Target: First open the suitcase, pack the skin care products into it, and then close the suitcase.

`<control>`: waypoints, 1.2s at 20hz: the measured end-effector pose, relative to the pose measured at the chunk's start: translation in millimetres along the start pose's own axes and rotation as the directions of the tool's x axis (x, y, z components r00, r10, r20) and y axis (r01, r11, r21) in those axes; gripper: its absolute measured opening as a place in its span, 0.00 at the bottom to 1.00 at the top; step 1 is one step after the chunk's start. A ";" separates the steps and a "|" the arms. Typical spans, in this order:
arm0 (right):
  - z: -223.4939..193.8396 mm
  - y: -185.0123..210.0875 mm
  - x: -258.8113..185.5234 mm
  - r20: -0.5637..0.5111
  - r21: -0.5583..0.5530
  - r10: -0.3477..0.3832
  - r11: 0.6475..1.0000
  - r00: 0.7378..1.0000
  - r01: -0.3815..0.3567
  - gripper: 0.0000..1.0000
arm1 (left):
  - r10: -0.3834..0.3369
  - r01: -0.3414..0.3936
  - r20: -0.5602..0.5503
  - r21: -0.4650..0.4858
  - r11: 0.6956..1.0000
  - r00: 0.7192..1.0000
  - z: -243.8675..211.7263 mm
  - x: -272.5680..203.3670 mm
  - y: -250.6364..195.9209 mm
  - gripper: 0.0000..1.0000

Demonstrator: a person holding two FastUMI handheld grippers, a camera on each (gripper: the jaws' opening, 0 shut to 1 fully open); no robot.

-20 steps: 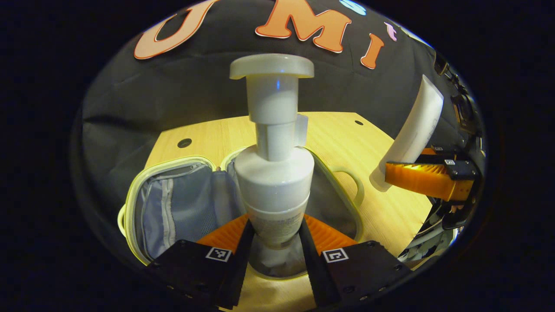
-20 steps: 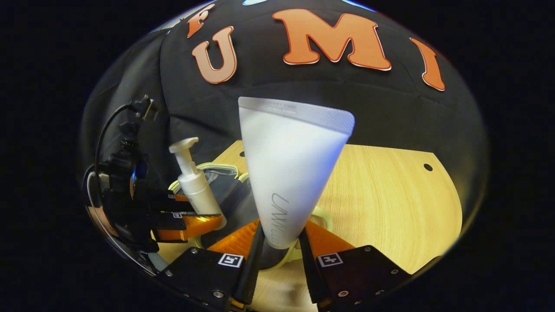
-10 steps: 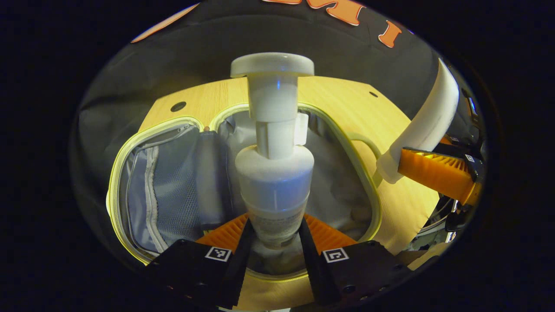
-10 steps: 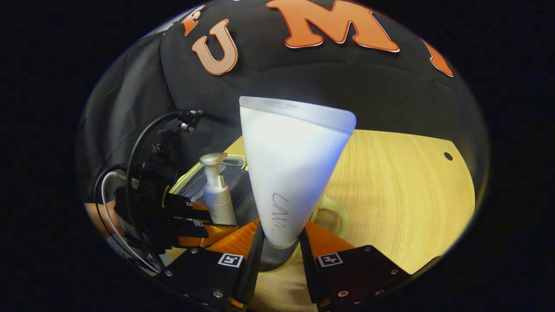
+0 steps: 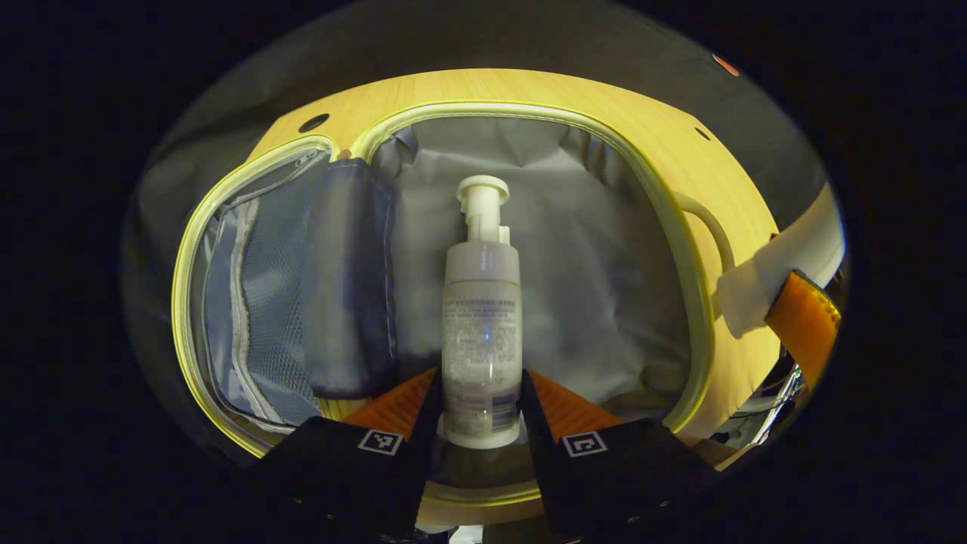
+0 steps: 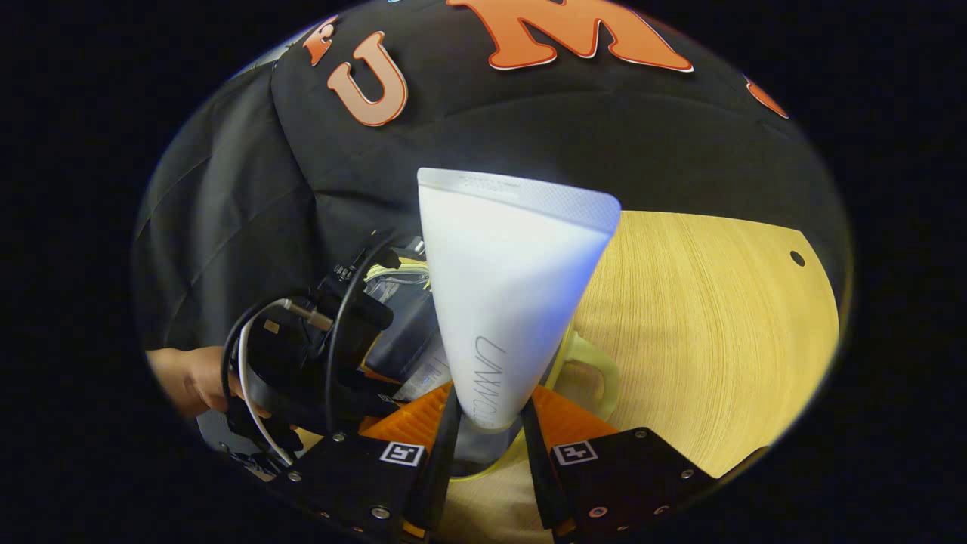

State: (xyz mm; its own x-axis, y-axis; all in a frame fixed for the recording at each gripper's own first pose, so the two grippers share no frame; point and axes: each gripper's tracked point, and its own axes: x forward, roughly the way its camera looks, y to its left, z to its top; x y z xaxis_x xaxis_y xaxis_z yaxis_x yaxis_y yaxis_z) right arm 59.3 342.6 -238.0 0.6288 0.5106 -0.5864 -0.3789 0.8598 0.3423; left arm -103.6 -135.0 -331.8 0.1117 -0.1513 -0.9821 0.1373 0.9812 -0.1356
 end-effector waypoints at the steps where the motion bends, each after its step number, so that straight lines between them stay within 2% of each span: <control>1: -1.1 -1.7 0.4 -0.002 0.004 -0.007 1.000 1.000 0.007 0.48 | 0.017 -0.017 0.012 -0.029 0.999 1.000 1.1 0.7 1.3 0.62; 3: -3.1 -0.9 3.3 -0.013 0.010 -0.007 1.000 1.000 0.007 0.48 | 0.047 -0.045 0.028 -0.071 0.996 0.999 4.0 2.0 6.7 0.61; 4: -4.9 1.3 3.6 -0.023 0.013 0.004 1.000 1.000 -0.003 0.43 | 0.052 -0.050 0.034 -0.077 0.996 0.998 3.6 3.6 8.6 0.62; 5: -5.6 2.2 5.7 -0.029 0.016 0.005 1.000 1.000 -0.005 0.48 | 0.050 -0.046 0.048 -0.071 0.996 0.998 4.8 0.7 6.8 0.62; 7: -9.3 4.7 9.2 -0.045 0.022 0.012 1.000 0.999 -0.011 0.48 | 0.049 -0.041 0.101 -0.079 0.996 0.994 9.9 -5.4 10.7 0.65; 8: -10.6 7.0 10.6 -0.054 0.028 0.018 0.999 0.998 -0.017 0.48 | 0.047 -0.037 0.136 -0.076 0.996 0.990 10.4 -12.3 11.5 0.70; 11: -15.5 12.9 15.3 -0.077 0.044 0.027 0.999 0.997 -0.023 0.48 | 0.057 -0.039 0.214 -0.084 0.996 0.975 11.3 -37.0 19.5 0.73; 12: -17.5 15.2 17.9 -0.087 0.051 0.033 0.998 0.996 -0.028 0.43 | 0.065 -0.043 0.244 -0.097 0.994 0.968 10.4 -47.1 23.8 0.73; 13: -19.3 16.4 20.6 -0.098 0.055 0.034 0.998 0.995 -0.029 0.48 | 0.082 -0.054 0.277 -0.106 0.993 0.957 11.2 -58.0 29.5 0.73; 16: -30.1 17.5 27.6 -0.141 0.067 0.030 0.998 0.990 -0.021 0.48 | 0.192 -0.151 0.381 -0.134 0.979 0.905 17.5 -90.0 67.7 0.73; 20: -43.4 18.7 38.6 -0.207 0.107 0.016 0.994 0.978 0.006 0.48 | 0.304 -0.204 0.446 -0.259 0.944 0.842 19.9 -139.5 113.6 0.73; 22: -50.9 18.6 42.5 -0.243 0.116 0.004 0.993 0.970 0.025 0.48 | 0.345 -0.205 0.438 -0.335 0.919 0.830 7.9 -166.8 143.2 0.73; 23: -57.3 18.7 48.0 -0.264 0.122 -0.005 0.992 0.964 0.039 0.43 | 0.360 -0.204 0.433 -0.366 0.908 0.826 1.4 -178.5 156.9 0.73; 24: -61.4 18.2 51.0 -0.285 0.130 -0.017 0.990 0.958 0.056 0.43 | 0.376 -0.208 0.422 -0.393 0.896 0.825 -3.7 -186.0 169.5 0.72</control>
State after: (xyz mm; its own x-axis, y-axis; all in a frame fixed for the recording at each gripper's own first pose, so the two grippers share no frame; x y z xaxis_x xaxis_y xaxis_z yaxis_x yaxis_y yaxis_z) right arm 42.7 383.9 -306.7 0.4151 0.4731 -0.7771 -0.2515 0.8805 0.4017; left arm -104.7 59.9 -172.6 0.5592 0.1936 -0.8061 -0.2866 0.9575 0.0311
